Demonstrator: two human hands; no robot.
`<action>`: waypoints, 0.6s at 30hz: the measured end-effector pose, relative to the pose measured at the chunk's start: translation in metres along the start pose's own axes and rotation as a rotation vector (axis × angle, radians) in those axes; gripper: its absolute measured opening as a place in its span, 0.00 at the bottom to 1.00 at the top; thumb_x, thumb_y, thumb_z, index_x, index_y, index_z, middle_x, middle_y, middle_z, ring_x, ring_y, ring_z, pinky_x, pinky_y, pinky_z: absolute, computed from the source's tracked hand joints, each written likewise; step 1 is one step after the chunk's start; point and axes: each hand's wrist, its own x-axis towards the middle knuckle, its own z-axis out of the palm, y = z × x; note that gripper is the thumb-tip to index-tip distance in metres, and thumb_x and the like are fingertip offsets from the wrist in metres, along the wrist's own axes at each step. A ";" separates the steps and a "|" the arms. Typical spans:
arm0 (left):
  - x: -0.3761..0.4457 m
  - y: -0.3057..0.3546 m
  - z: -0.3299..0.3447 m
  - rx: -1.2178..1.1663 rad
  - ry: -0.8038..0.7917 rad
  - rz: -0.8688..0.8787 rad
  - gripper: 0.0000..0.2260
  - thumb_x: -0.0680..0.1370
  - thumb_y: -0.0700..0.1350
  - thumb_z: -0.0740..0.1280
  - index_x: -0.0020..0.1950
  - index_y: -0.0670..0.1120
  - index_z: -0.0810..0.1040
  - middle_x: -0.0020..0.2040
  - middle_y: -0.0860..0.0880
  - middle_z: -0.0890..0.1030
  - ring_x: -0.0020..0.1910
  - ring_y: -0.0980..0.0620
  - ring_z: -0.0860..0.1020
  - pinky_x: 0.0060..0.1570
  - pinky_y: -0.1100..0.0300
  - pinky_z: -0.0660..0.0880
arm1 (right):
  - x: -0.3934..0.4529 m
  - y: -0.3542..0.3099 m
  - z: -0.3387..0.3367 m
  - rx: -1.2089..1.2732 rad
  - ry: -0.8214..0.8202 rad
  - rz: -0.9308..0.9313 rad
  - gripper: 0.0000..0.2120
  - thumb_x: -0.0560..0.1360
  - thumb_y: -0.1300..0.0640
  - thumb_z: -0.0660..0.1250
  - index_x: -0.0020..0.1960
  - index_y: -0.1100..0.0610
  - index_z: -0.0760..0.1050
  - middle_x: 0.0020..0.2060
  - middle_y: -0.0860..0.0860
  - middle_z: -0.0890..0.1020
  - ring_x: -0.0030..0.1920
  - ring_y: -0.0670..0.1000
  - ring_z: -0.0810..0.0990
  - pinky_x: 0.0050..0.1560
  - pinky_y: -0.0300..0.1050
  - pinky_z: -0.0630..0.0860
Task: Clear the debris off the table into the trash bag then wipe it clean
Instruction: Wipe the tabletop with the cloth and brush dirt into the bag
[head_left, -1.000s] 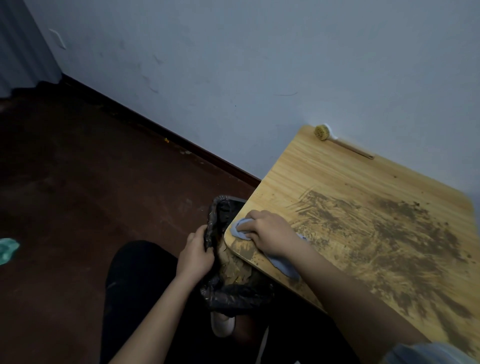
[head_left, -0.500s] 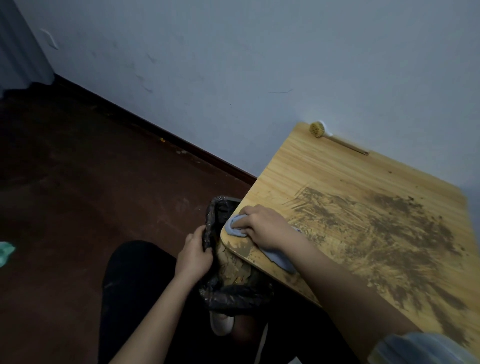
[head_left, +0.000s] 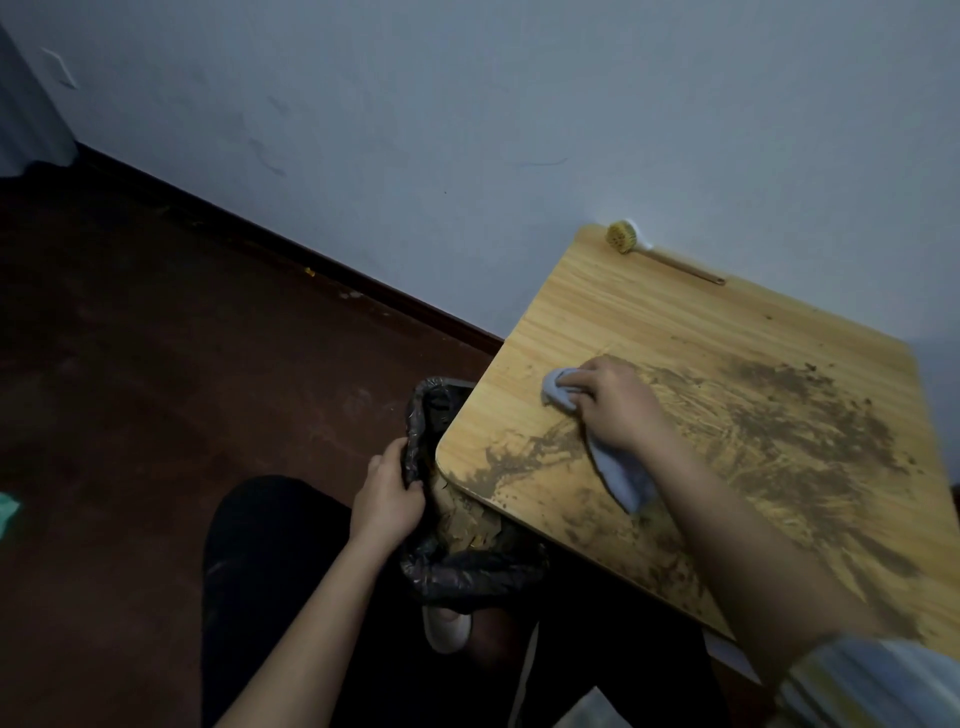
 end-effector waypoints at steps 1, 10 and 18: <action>0.000 0.000 0.000 -0.005 -0.002 -0.005 0.26 0.77 0.41 0.63 0.73 0.53 0.62 0.66 0.45 0.69 0.60 0.41 0.74 0.53 0.53 0.70 | 0.003 0.006 -0.001 0.005 0.032 0.057 0.14 0.80 0.61 0.60 0.63 0.55 0.79 0.56 0.58 0.76 0.54 0.61 0.74 0.47 0.50 0.71; 0.003 -0.001 -0.002 -0.012 0.012 0.009 0.25 0.76 0.40 0.64 0.72 0.52 0.64 0.65 0.45 0.70 0.59 0.41 0.75 0.54 0.53 0.71 | 0.033 0.035 -0.006 0.060 0.054 0.350 0.15 0.80 0.64 0.58 0.63 0.61 0.78 0.59 0.62 0.78 0.45 0.63 0.78 0.42 0.56 0.74; 0.009 -0.007 0.001 0.002 0.035 0.006 0.25 0.76 0.41 0.64 0.71 0.53 0.64 0.64 0.46 0.71 0.59 0.42 0.75 0.51 0.55 0.69 | 0.029 0.030 0.008 -0.087 -0.075 0.300 0.14 0.80 0.62 0.57 0.60 0.56 0.77 0.55 0.60 0.77 0.44 0.61 0.77 0.39 0.48 0.70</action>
